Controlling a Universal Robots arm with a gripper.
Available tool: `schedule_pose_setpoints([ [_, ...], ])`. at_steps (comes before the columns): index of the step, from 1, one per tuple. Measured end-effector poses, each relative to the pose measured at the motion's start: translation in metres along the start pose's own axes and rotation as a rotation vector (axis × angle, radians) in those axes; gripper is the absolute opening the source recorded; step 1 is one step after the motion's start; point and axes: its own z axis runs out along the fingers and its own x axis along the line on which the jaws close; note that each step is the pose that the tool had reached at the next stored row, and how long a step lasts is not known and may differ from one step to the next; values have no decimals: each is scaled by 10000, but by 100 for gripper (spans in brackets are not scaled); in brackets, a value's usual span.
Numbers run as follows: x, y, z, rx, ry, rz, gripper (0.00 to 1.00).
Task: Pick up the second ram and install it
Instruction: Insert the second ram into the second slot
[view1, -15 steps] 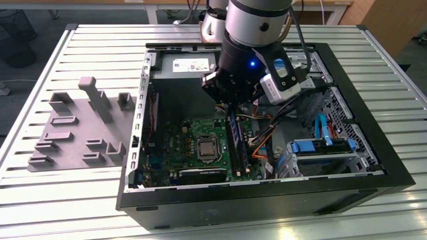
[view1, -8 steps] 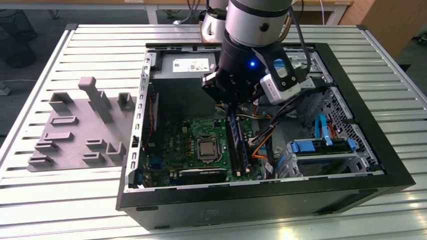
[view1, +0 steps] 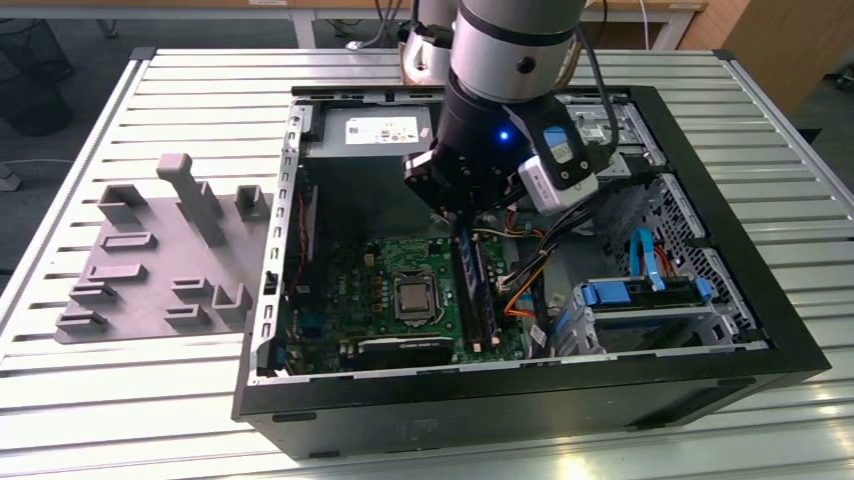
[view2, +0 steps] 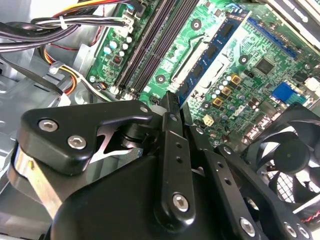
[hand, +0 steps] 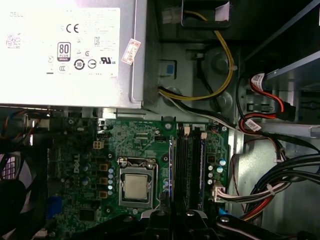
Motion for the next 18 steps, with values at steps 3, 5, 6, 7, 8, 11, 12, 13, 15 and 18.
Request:
schedule_pose_setpoints([
  [3,-28,-1,11,0,0,-1,14],
  [5,-34,-1,29,0,0,0,14],
  [6,-36,-1,43,-1,-2,1,14],
  [7,-38,-1,58,-1,-4,0,14],
  [8,-39,-1,73,0,-6,0,14],
  [11,-43,-1,119,0,-10,-1,14],
  [12,-44,-1,135,0,-10,0,14],
  [13,-45,-1,149,0,-10,-1,14],
  [15,-49,-1,171,2,-10,0,14],
  [18,-50,-5,185,1,-9,1,14],
])
